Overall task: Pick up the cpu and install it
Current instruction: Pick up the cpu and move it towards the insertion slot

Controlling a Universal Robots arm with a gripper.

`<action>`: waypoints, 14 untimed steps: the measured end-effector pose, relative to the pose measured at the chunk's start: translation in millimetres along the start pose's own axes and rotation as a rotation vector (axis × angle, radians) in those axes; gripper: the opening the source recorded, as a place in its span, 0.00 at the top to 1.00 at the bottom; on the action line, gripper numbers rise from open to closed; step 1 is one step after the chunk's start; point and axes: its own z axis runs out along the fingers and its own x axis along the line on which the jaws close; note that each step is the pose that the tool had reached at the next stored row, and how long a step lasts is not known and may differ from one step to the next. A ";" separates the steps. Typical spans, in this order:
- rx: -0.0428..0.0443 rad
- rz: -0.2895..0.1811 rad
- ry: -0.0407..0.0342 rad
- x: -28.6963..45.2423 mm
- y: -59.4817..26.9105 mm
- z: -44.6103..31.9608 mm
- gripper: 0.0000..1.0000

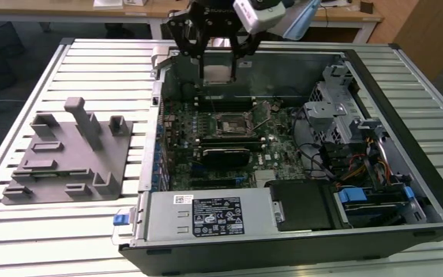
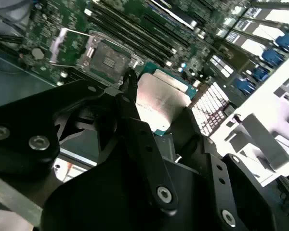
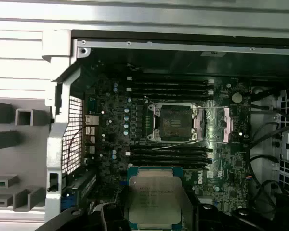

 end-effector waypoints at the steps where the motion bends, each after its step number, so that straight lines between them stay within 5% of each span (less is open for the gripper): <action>1: 0.0000 0.000 0.0001 -4.5 0.0 0.1 0.47; 14: 0.0000 0.000 0.0001 -6.3 1.0 0.1 0.47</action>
